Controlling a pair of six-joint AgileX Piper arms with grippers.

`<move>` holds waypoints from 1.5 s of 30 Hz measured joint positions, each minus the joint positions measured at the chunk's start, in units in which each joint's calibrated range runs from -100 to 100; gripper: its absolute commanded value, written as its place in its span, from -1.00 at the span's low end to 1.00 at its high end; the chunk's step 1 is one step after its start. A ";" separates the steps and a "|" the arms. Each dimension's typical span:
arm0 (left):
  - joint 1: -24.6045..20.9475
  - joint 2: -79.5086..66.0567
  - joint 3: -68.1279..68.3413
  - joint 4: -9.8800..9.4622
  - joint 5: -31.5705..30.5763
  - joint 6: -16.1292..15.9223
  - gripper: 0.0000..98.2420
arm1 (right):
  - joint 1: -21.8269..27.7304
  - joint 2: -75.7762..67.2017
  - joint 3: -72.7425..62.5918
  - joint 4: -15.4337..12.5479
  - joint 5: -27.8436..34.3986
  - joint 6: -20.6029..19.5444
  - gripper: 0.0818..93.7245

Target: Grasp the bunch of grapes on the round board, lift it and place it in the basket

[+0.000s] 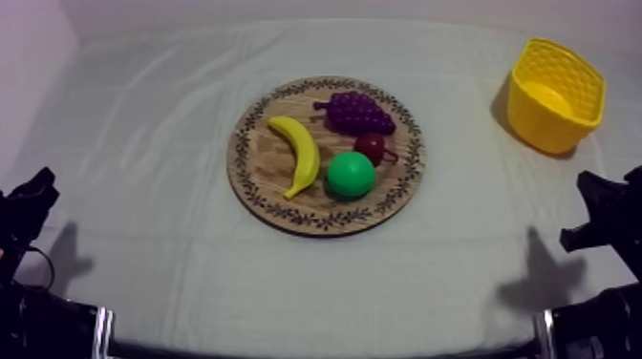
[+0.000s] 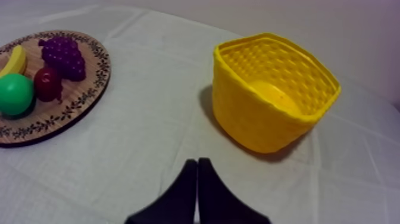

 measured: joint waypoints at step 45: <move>0.00 0.00 0.00 0.00 0.00 0.03 -1.00 | 0.24 36.70 -41.36 -8.80 4.51 3.74 -1.00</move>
